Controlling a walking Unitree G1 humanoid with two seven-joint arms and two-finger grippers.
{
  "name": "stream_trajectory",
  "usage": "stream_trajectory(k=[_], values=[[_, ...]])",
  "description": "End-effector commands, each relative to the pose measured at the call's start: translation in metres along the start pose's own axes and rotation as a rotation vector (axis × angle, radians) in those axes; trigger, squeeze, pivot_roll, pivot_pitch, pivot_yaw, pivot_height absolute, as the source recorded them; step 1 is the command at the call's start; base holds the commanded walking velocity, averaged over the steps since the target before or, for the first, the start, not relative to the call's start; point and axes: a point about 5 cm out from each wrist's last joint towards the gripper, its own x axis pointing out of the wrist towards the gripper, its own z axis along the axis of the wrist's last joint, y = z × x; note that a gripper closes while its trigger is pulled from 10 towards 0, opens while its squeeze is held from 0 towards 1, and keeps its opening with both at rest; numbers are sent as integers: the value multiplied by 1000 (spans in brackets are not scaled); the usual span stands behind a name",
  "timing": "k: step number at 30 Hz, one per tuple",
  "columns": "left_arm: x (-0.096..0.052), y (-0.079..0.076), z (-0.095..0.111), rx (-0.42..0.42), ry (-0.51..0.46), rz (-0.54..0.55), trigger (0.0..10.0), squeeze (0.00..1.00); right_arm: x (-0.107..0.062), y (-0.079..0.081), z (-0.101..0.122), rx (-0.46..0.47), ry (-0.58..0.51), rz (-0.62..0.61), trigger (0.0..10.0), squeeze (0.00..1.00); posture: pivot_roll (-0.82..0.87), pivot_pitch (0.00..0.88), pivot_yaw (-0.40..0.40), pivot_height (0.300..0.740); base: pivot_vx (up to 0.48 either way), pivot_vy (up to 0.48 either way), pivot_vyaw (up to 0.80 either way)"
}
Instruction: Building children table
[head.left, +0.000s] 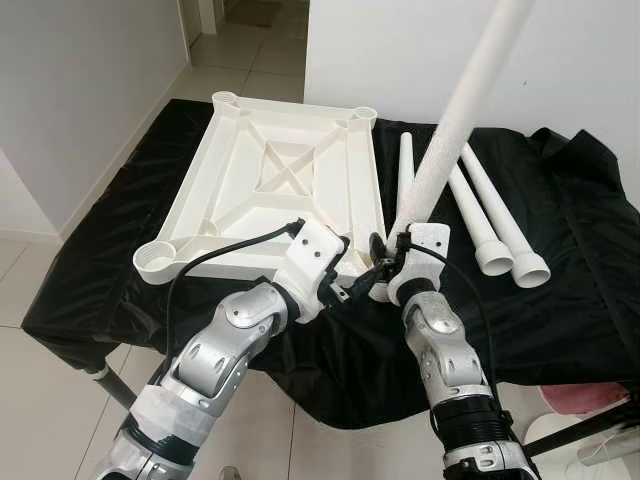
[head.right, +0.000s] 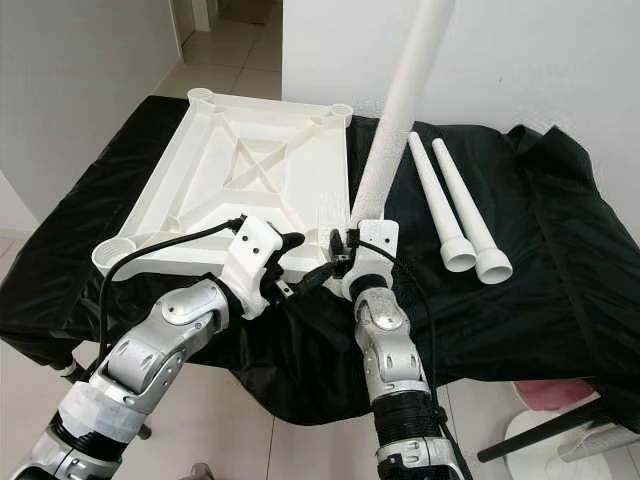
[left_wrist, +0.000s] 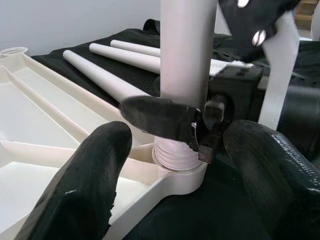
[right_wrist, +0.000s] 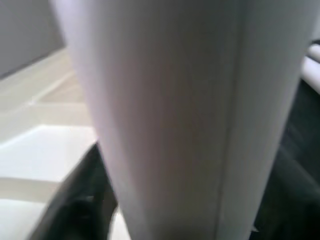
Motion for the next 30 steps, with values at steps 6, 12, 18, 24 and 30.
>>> stream_trajectory(k=[6,12,18,24,30], values=[[-1,-5,-3,-5,7,-74,10000,0,-7,-19,2,-33,11,45,10000,725,5,6,-29,740,0,0,0],[-1,-5,-3,-7,9,-75,10000,0,-8,-30,7,-70,-1,171,10000,0,-1,12,-21,740,0,0,0],[-1,-3,-3,-7,12,-75,10000,0,-7,-36,8,-117,-27,305,10000,0,-10,18,-15,740,0,0,0],[1,-3,-2,-9,8,-81,10000,0,-4,-36,5,-141,-8,453,10000,0,-20,20,-9,740,0,0,0],[3,-2,-1,-3,5,-80,10000,0,0,-36,-6,-162,50,531,10000,0,-21,20,-13,740,0,0,0]])
